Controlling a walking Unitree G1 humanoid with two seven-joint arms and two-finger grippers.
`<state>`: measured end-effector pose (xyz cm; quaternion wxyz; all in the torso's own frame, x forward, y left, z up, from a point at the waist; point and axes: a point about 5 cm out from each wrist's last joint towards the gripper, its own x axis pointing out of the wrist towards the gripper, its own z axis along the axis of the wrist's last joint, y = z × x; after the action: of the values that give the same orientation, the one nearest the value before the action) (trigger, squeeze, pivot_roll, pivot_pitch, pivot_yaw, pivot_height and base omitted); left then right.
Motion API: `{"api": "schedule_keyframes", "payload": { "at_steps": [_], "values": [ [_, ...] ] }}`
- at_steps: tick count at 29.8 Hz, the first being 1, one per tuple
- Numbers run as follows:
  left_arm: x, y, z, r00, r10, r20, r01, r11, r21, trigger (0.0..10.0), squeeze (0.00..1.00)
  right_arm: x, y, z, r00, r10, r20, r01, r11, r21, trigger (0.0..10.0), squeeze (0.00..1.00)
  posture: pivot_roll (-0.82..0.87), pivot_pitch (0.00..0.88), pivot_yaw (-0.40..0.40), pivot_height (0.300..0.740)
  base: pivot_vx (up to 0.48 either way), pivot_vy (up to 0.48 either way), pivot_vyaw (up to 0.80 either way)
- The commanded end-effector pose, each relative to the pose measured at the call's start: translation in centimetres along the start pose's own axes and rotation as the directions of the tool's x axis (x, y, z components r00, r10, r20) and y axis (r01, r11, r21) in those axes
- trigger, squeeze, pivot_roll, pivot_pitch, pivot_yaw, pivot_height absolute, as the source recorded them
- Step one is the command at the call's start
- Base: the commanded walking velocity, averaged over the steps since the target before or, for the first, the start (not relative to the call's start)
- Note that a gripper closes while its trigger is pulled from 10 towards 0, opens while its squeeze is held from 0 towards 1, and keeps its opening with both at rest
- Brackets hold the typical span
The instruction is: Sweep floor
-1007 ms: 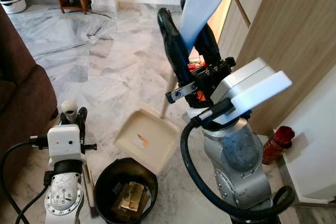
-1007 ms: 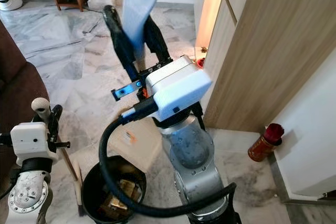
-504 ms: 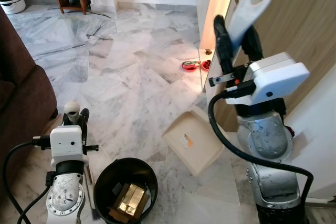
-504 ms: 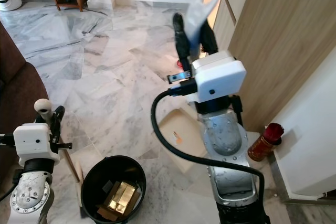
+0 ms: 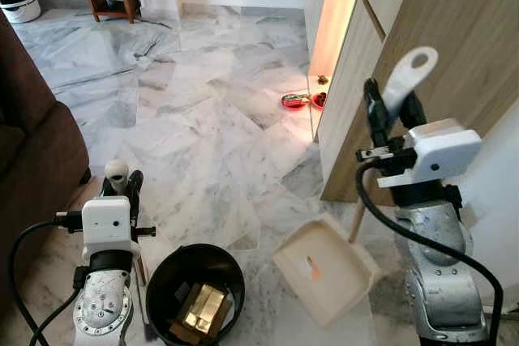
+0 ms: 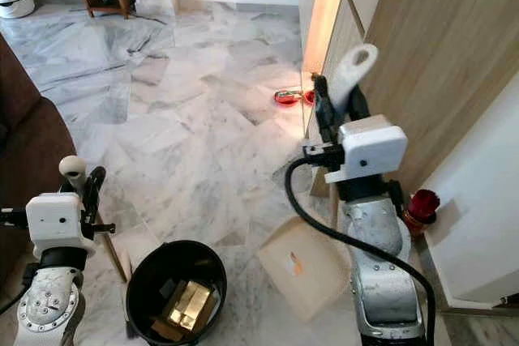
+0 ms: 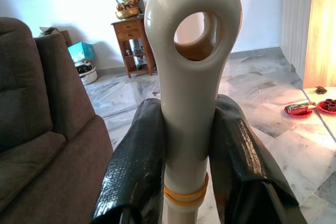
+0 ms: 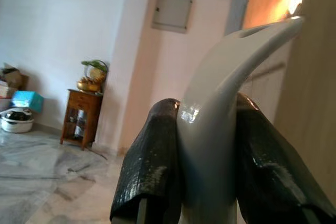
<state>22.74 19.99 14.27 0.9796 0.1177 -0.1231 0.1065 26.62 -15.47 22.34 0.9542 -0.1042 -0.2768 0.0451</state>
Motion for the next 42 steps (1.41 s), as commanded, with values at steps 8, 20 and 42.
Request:
{"api": "schedule_keyframes", "payload": {
  "at_steps": [8,20,42],
  "values": [
    [-0.5,0.0,-0.4,1.000,-0.010,-0.007,0.010,1.000,-0.020,10.0,0.00,-1.2,-1.4,-1.9,0.988,-0.127,-0.084,0.139,0.976,0.168,10.0,0.00,0.03,0.046,0.002,0.740,0.000,0.000,0.00],
    [-0.5,-0.2,-0.7,1.000,-0.021,-0.020,0.021,0.999,-0.038,10.0,0.00,-2.0,-3.7,-1.5,0.985,-0.144,-0.090,0.157,0.973,0.166,10.0,0.00,0.02,0.072,0.000,0.740,0.000,0.000,0.00],
    [-1.1,0.6,-2.7,0.994,0.022,-0.111,-0.031,0.996,-0.085,10.0,0.00,-4.4,-5.1,-6.5,0.940,-0.211,-0.267,0.260,0.952,0.163,10.0,0.00,0.02,0.081,-0.004,0.740,0.000,0.000,0.00]
  ]
}}
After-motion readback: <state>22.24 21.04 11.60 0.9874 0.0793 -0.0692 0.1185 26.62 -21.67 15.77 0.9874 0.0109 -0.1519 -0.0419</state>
